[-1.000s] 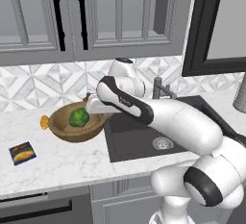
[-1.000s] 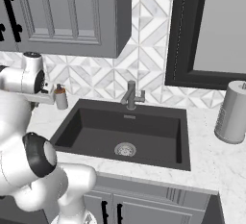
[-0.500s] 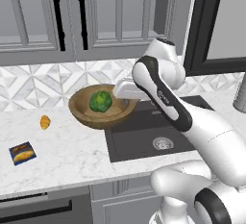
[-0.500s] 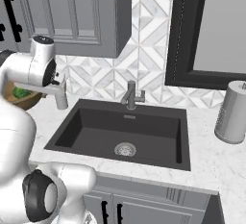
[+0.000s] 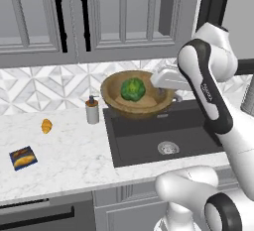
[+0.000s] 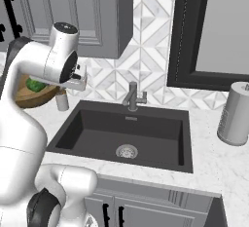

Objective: Pick the broccoli from the sink and place it in the bowl. Then pick the bowl and place it in the microwave. Then close the microwave door and press the start button.

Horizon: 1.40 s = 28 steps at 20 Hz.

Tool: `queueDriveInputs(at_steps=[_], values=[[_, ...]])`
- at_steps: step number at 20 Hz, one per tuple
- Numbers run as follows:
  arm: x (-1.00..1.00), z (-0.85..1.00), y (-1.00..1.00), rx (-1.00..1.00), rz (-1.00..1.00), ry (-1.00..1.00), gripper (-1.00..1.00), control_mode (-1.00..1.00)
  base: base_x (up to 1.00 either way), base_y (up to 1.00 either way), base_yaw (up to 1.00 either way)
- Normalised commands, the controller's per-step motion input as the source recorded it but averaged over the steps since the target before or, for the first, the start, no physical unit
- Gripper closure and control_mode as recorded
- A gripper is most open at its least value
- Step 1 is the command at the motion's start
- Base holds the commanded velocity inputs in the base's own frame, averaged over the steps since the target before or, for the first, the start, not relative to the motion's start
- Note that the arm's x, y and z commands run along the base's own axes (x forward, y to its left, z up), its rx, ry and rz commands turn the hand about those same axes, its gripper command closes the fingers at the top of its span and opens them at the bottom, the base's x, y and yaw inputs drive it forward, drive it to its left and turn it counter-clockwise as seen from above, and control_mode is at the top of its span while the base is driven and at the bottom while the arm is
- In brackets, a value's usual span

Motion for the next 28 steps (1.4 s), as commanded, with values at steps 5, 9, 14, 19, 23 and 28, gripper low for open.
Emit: queueDriveInputs(at_steps=[5, 9, 14, 19, 23, 28], values=[[-0.01, 0.25, -0.53, 0.0, -0.08, -0.04, 1.0, -1.0, 0.0, 0.0, 0.0], [0.0, 0.0, 0.0, -0.01, 0.0, 0.0, 1.0, 1.0, -0.01, 0.0, 0.0], [0.0, 0.0, 0.0, 0.0, 0.0, 0.0, 1.0, 1.0, -0.87, 0.02, 0.12], [0.0, 0.0, 0.0, 0.0, 0.0, 0.0, 1.0, 1.0, -0.85, 0.12, 0.61], [0.0, 0.0, 0.0, 0.0, 0.0, 0.0, 1.0, 1.0, -0.41, 0.17, 0.9], [0.0, 0.0, 0.0, 0.0, 0.0, 0.0, 1.0, 1.0, -0.04, 0.16, 1.0]])
